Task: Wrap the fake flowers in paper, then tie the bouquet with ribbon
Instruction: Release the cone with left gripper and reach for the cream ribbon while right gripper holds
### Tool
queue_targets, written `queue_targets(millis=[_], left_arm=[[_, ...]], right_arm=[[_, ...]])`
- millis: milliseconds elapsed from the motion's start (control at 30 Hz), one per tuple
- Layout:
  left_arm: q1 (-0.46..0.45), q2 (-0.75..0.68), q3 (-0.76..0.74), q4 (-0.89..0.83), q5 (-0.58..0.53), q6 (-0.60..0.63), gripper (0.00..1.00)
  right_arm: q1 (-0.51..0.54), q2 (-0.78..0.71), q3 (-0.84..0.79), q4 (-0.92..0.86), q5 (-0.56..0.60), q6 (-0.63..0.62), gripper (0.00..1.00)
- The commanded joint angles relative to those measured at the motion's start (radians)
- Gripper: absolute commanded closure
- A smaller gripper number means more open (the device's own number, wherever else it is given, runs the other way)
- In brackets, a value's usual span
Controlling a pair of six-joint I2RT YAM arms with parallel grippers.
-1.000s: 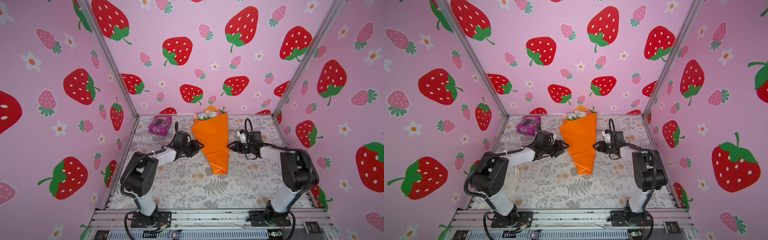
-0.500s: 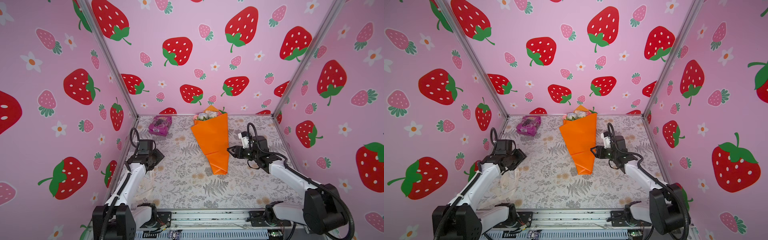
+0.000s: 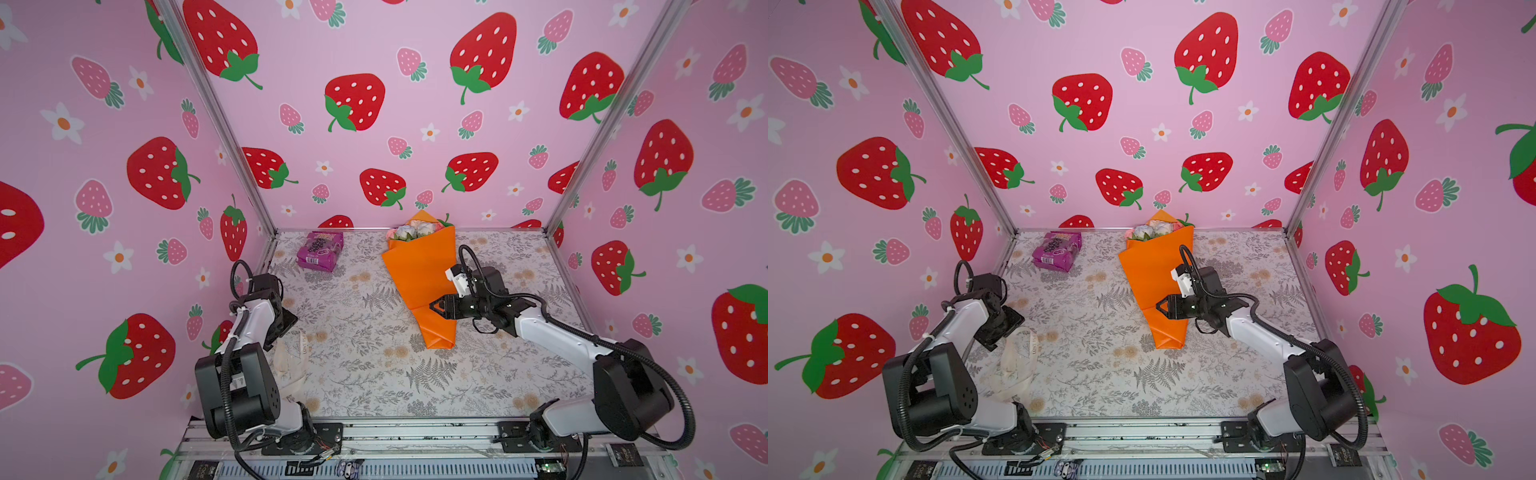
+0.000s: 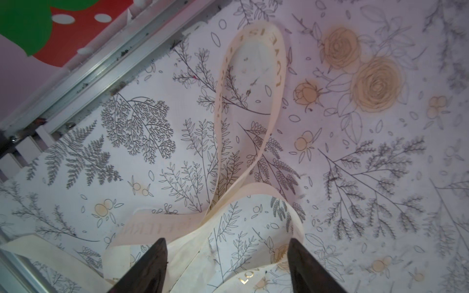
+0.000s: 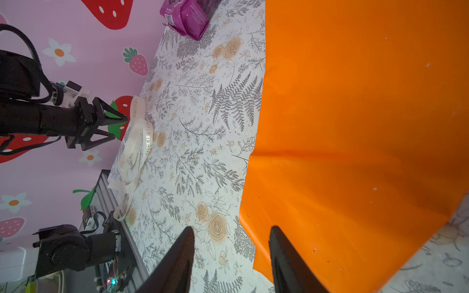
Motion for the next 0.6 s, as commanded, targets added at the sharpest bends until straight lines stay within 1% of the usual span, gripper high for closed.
queue_targets(millis=[0,133,200,333,400,467,533,567], left_arm=[[0.039,0.03,0.008,-0.024,-0.03,-0.003,0.24],[0.043,0.089,-0.008,0.017,0.054,0.001,0.27],[0.044,0.104,-0.025,0.045,0.067,-0.003,0.28],[0.044,0.124,-0.052,0.107,0.153,0.006,0.37],[0.045,0.131,-0.063,0.127,0.184,0.005,0.44],[0.045,0.141,-0.082,0.161,0.226,0.012,0.56],[0.044,0.149,-0.097,0.18,0.265,0.016,0.63],[0.044,0.148,-0.105,0.192,0.281,0.019,0.65]], right_arm=[[0.01,0.023,0.034,-0.006,0.014,0.026,0.49],[0.017,0.054,0.083,-0.056,0.022,0.002,0.49],[0.017,0.066,0.101,-0.076,0.026,-0.008,0.49],[0.021,0.073,0.111,-0.078,0.03,-0.005,0.49],[0.021,0.071,0.104,-0.07,0.034,0.0,0.49],[0.021,0.067,0.097,-0.067,0.037,0.002,0.49],[0.021,0.068,0.093,-0.072,0.042,0.001,0.49],[0.022,0.065,0.091,-0.075,0.044,-0.002,0.49]])
